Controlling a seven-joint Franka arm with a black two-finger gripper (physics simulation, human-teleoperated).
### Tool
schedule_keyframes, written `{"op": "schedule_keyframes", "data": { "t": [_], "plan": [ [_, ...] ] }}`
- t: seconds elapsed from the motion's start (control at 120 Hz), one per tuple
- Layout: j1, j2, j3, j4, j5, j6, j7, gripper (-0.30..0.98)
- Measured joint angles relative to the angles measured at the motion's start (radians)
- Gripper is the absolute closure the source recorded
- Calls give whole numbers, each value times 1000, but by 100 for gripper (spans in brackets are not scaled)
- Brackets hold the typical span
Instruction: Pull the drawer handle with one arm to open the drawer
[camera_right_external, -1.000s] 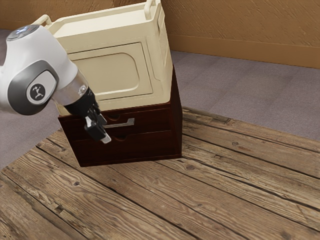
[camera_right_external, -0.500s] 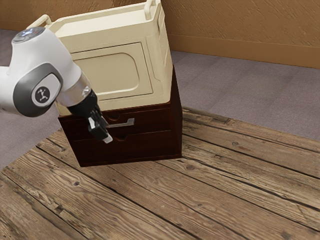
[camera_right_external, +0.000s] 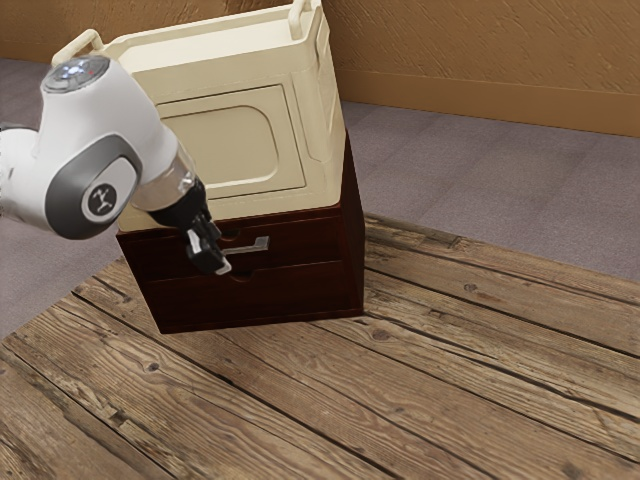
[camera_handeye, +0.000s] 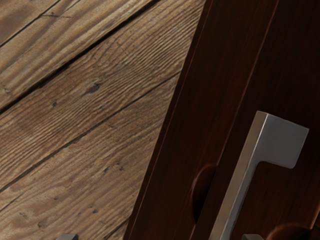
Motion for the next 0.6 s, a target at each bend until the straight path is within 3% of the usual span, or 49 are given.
{"op": "schedule_keyframes", "data": {
  "t": [0.6],
  "plan": [
    [9,38,1,0,16,51,-6,28]
  ]
}}
